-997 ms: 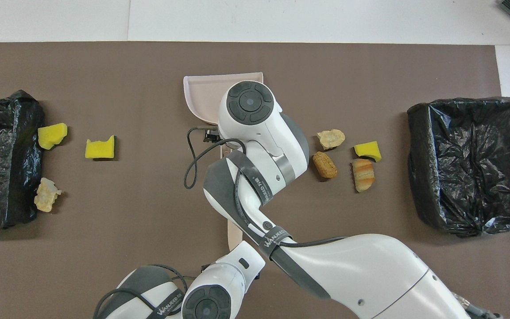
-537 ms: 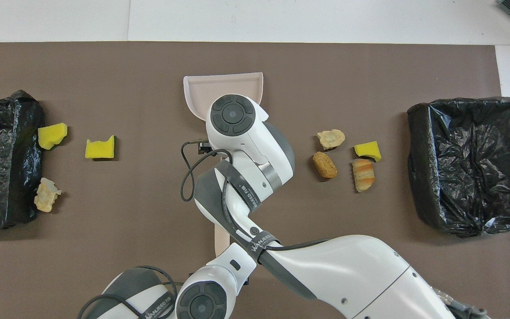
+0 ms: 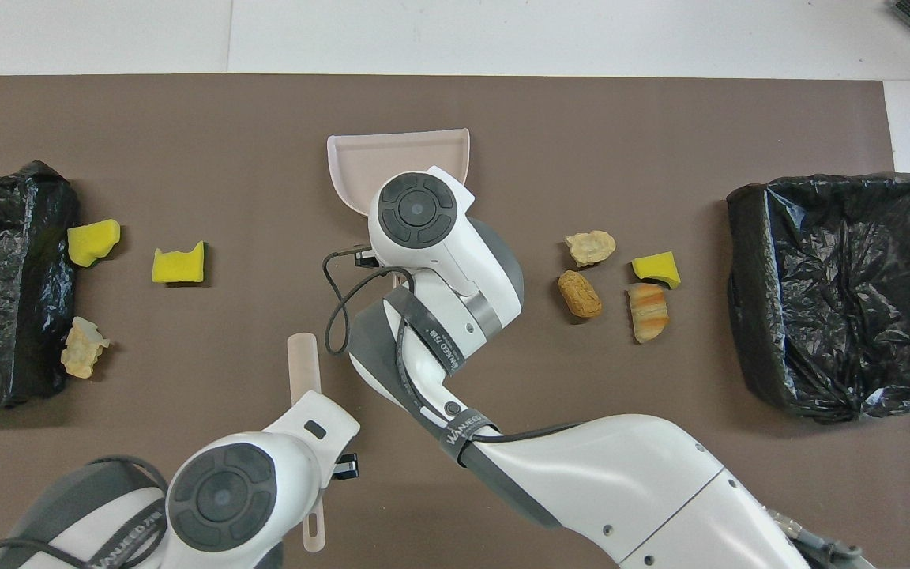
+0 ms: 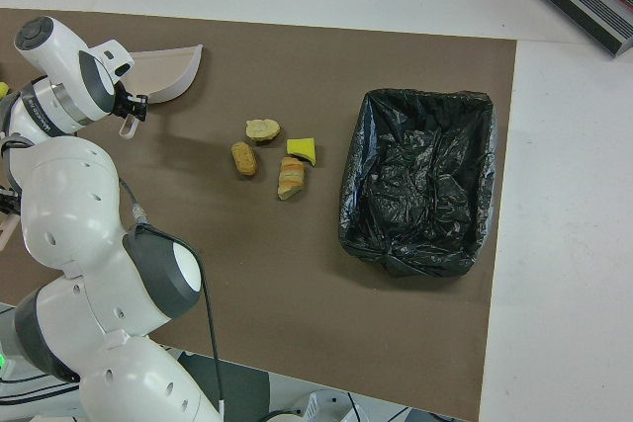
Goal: Sweep and dump trash in bin
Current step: 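Grasp the dustpan with the right gripper while the left gripper lifts the brush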
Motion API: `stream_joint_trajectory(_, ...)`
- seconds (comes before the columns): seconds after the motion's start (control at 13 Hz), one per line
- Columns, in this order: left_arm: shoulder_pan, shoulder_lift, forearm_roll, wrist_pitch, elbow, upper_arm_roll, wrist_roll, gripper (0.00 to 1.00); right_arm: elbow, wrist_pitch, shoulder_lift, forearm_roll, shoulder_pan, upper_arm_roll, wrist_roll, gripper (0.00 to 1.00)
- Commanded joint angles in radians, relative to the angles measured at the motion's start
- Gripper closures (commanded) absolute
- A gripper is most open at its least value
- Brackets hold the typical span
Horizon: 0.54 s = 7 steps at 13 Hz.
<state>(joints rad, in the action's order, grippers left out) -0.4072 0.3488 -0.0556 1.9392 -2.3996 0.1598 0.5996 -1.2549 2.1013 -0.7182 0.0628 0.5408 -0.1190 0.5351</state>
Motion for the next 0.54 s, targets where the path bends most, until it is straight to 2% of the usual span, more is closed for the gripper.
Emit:
stream_joint_trajectory(0.0,0.128,-0.007,0.048,-0.022,0.020,0.011,-0.142,1.00,0.012,-0.006,0.006,0.014,-0.025,-0.007,-0.027,1.00)
stream_joint_trajectory(0.23,0.241,-0.080,0.129,0.010,0.091,0.011,-0.170,1.00,0.002,-0.062,0.074,-0.008,-0.039,-0.010,-0.140,1.00)
stream_joint_trajectory(0.46,0.341,-0.201,0.261,0.017,0.197,0.011,-0.227,1.00,-0.122,-0.087,0.199,-0.017,-0.047,-0.010,-0.318,1.00)
